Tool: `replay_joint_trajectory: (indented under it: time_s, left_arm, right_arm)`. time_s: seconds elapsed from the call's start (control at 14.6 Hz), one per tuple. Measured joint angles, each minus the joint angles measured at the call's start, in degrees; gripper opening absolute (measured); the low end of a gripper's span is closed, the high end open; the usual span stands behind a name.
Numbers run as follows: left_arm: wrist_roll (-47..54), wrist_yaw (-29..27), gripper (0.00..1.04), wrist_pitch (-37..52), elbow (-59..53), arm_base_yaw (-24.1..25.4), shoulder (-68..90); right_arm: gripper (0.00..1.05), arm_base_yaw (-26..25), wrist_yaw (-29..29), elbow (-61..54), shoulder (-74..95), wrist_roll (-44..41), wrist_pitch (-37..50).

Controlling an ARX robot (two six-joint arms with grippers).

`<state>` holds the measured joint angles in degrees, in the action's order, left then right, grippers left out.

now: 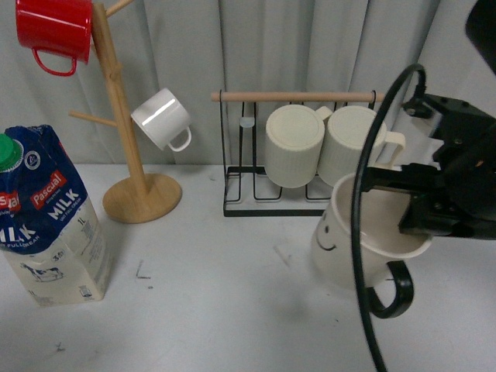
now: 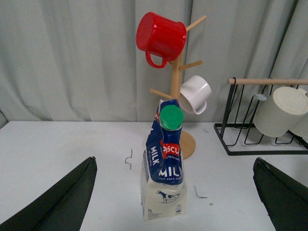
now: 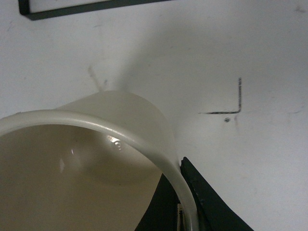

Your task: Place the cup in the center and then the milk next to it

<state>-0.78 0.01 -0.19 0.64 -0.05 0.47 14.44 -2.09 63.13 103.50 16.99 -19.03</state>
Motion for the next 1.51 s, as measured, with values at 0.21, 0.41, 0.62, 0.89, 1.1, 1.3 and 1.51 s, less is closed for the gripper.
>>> replay_joint_trajectory:
  time_s: [0.21, 0.41, 0.62, 0.89, 1.1, 1.3, 1.51]
  left_arm:
    - [0.0, 0.0, 0.98, 0.0, 0.0, 0.0, 0.0]
    - [0.0, 0.0, 0.98, 0.0, 0.0, 0.0, 0.0]
    - [0.0, 0.0, 0.98, 0.0, 0.0, 0.0, 0.0]
    - [0.0, 0.0, 0.98, 0.0, 0.0, 0.0, 0.0]
    - [0.0, 0.0, 0.98, 0.0, 0.0, 0.0, 0.0]
    - [0.0, 0.0, 0.98, 0.0, 0.0, 0.0, 0.0]
    - [0.0, 0.2, 0.98, 0.0, 0.0, 0.0, 0.0]
  right_arm:
    - [0.03, 4.8, 0.2, 1.8, 3.8, 3.6, 0.5]
    - [0.03, 5.5, 1.4, 4.3, 8.7, 6.3, 1.0]
    - [0.03, 6.2, 1.7, 8.3, 12.5, 8.3, 0.2]
    - [0.03, 6.6, 2.1, 12.2, 16.5, 9.4, -1.1]
    - [0.36, 6.6, 2.0, 11.9, 16.2, 9.5, 0.9]
    - [0.76, 7.2, 3.5, 1.5, 2.6, 7.2, 12.7]
    - [0.86, 7.6, 14.0, -12.4, -6.5, -2.2, 48.6]
